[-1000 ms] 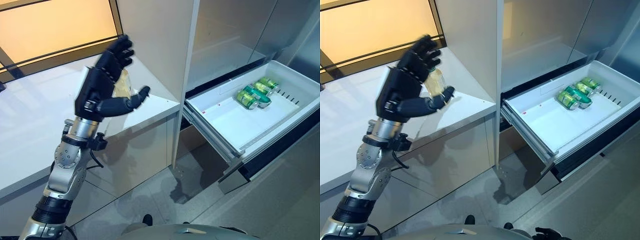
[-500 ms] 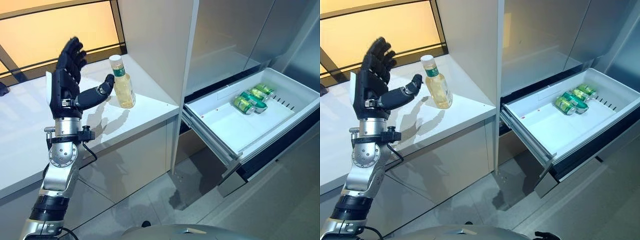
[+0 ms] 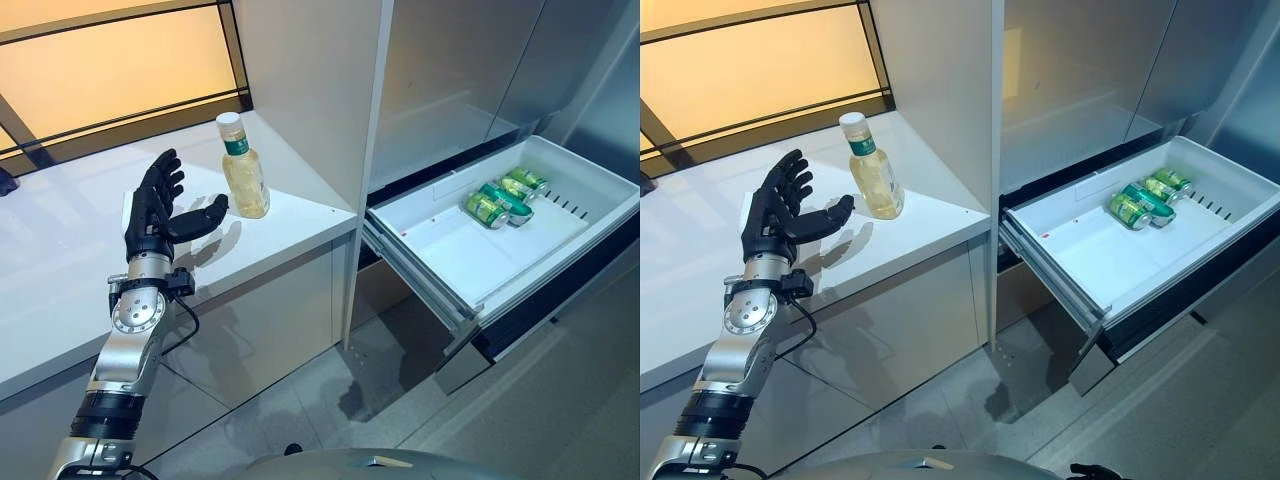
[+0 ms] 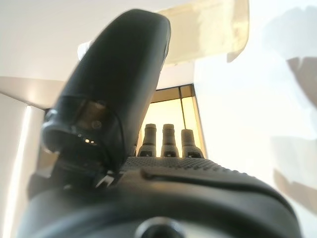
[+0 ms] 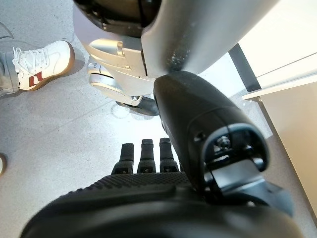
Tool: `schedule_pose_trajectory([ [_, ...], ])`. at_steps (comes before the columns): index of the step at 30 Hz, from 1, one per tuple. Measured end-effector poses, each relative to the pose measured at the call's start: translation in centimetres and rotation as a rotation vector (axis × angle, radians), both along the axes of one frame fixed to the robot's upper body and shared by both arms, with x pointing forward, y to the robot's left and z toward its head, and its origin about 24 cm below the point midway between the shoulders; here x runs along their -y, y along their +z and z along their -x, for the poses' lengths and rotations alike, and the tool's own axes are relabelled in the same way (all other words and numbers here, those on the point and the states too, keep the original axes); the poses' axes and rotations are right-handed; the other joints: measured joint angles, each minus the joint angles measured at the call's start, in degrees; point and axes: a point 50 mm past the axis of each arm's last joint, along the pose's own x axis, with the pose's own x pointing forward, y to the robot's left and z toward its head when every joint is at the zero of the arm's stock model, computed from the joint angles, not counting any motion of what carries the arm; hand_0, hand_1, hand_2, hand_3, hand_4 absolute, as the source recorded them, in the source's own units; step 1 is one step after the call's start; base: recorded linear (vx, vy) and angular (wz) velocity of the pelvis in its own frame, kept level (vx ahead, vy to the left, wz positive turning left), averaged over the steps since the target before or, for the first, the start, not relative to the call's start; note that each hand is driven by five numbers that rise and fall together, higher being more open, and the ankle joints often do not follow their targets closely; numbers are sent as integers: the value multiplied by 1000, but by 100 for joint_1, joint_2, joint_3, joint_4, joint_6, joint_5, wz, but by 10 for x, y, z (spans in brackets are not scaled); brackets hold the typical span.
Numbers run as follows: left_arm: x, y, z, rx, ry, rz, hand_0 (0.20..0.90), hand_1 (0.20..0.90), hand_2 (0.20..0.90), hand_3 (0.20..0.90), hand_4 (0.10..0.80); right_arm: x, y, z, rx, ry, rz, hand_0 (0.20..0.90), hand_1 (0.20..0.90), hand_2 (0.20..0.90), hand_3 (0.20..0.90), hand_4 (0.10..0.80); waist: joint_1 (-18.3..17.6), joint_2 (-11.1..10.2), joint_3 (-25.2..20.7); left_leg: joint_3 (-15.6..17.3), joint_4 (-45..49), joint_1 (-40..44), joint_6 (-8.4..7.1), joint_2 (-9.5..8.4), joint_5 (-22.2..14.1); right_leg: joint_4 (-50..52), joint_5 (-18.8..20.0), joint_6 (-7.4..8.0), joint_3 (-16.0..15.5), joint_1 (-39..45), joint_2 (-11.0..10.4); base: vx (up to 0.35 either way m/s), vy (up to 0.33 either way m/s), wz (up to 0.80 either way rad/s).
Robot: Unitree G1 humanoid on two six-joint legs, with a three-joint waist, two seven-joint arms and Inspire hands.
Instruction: Put drinks into fridge and close the fridge
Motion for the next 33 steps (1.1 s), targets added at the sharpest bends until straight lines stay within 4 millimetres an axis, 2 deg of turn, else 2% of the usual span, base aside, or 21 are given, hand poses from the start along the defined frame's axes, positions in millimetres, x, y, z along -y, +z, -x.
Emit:
schedule_pose_trajectory([
  [10,3,-10,-2,-70,-68,105,900,900,900,900,800,-1,0,-5,-7,0,-1,900,900,900,900,800,-122,2,1,57,-19,49,2,5,-2,-21,0,0,57,27,0,11,2,-3],
  [18,15,-19,-3,-120,-142,151,900,900,900,900,800,0,0,-5,-15,0,1,900,900,900,900,800,-127,26,1,66,-23,84,5,8,-7,-24,-11,16,64,58,0,0,0,0],
  [33,24,-24,-5,-136,-135,221,900,900,900,900,800,0,1,-6,-18,1,2,900,900,900,900,800,-169,39,-6,92,-21,96,6,9,-8,-24,-6,10,88,58,1,0,0,0],
])
